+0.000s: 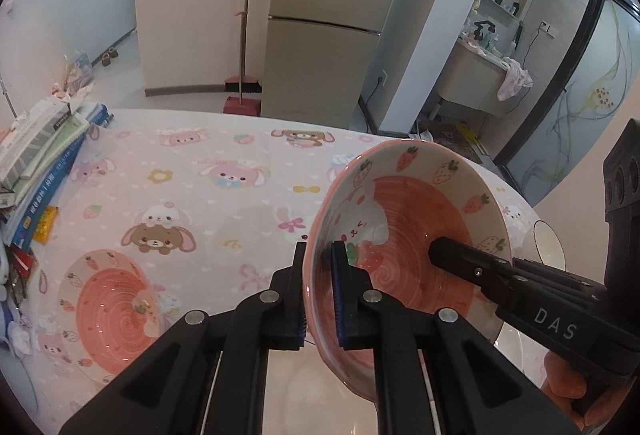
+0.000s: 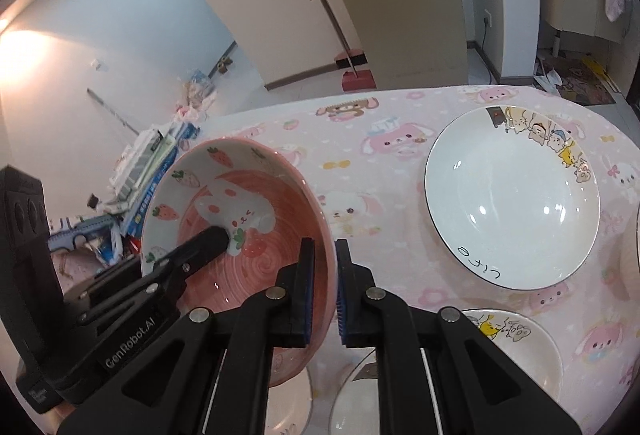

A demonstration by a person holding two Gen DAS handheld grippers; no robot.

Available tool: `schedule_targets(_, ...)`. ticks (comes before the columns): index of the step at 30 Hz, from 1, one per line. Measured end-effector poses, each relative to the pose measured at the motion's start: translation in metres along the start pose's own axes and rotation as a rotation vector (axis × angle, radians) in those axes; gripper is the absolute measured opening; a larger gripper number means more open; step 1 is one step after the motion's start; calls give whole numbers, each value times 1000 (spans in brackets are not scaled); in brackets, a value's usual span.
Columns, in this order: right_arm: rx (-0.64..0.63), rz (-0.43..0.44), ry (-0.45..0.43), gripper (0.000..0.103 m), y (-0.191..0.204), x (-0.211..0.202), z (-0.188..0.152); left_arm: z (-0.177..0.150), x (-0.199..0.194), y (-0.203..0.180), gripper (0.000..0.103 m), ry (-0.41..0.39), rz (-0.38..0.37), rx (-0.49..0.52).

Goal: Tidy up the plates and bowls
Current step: 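Lift and carry the pink bowl with both tools toward the other pink bowl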

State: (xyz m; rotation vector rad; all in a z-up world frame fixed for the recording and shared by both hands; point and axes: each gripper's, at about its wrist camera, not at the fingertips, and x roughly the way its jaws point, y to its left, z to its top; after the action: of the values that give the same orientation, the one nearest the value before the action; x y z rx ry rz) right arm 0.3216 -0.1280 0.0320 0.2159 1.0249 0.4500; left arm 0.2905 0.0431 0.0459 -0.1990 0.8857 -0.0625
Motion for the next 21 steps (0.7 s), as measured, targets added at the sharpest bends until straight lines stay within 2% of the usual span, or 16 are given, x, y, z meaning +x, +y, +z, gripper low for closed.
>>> schedule_targets(3,-17,21,-20,9,9,-9,-2,0,-20,0,11,-39,17,-7)
schedule_targets(6,-35,71,-41,9,20,-24,-3,3,-50,5,11,-74,15,-56)
schedule_targets(11,-102,131,-157,10,49,-73,-1,9,-119,-1,11,-201,6,-19)
schedule_targets(16,-67,174,-230,10,75,-108,-3,5,-173,8,11,-282,-1,-43)
schedule_targets(19,-92,182,-302,10,98,-122,-12,-2,-192,15,11,-323,47,-44)
schedule_targets(21,-91,191,-297,10,111,-119,-16,-8,-203,23,11,-339,87,-56)
